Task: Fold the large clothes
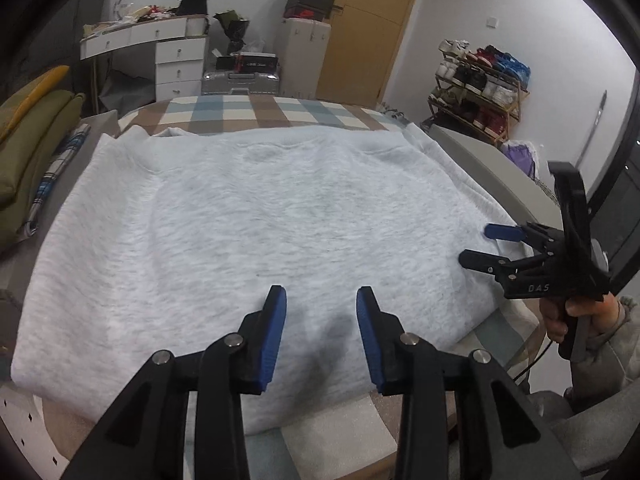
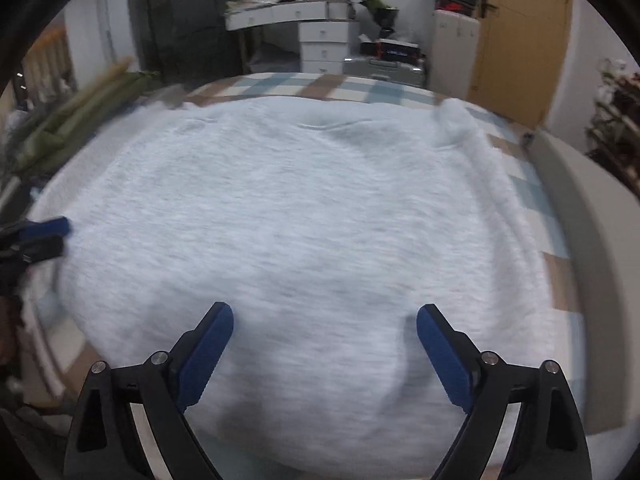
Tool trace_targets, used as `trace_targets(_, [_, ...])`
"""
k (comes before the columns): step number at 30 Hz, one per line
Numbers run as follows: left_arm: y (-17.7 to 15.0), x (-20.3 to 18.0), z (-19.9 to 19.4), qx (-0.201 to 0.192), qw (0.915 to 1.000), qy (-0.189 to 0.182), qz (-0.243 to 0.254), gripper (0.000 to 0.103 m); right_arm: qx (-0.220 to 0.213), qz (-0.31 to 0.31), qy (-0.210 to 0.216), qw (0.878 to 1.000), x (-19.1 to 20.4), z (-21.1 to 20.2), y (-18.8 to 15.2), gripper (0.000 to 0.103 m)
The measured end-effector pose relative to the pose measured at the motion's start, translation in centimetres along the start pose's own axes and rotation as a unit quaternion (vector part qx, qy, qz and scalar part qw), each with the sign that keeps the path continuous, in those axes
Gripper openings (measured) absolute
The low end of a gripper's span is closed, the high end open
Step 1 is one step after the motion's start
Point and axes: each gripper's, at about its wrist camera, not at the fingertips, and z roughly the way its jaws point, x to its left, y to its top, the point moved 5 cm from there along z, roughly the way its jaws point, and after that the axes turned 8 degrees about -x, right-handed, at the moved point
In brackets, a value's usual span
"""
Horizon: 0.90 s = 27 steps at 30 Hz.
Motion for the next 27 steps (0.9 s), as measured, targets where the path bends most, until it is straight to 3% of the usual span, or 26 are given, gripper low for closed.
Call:
trace_targets(2, [1.2, 0.9, -0.5, -0.017, 0.9995, 0.014, -0.023, 0.031, 0.009, 0.025, -0.035, 0.999, -2.4, -0.1, 0.0, 0.093])
trace_targets(5, [3.0, 2.1, 0.9, -0.035, 0.9981, 0.025, -0.044, 0.031, 0.004, 0.071, -0.026, 0.997, -3.6, -0.2, 1.3, 0.093])
trace_targets(8, [5.0, 2.5, 3.5, -0.028, 0.9965, 0.060, -0.051, 0.031, -0.017, 0.046, -0.024, 0.999, -1.5, -0.4, 3.2, 0.093])
trace_targets(13, [8.3, 1.0, 7.8, -0.024, 0.9991, 0.032, -0.015, 0.031, -0.035, 0.045, 0.006, 0.998, 2.1, 2.3, 8.3, 0.094])
trace_targets(18, [9.3, 2.2, 12.5, 0.008, 0.9988, 0.048, 0.008, 0.031, -0.024, 0.070, 0.031, 0.997, 4.2, 7.6, 12.8, 0.094])
trace_targets(20, [8.2, 3.9, 14.9, 0.059, 0.9962, 0.064, -0.004, 0.031, 0.001, 0.060, 0.041, 0.997, 5.2, 10.5, 13.1, 0.094])
trace_targets(21, [7.5, 4.7, 15.4, 0.076, 0.9954, 0.054, -0.023, 0.030, 0.021, 0.050, 0.032, 0.998, 5.3, 12.1, 12.6, 0.094])
trace_targets(23, [7.2, 5.4, 14.9, 0.073, 0.9958, 0.038, -0.040, 0.030, 0.029, 0.039, 0.019, 0.999, 4.6, 13.2, 11.3, 0.095])
trace_targets(27, [6.1, 5.4, 12.7, 0.058, 0.9966, 0.057, -0.017, 0.029, 0.022, 0.045, -0.028, 0.998, 0.3, 11.8, 10.1, 0.095])
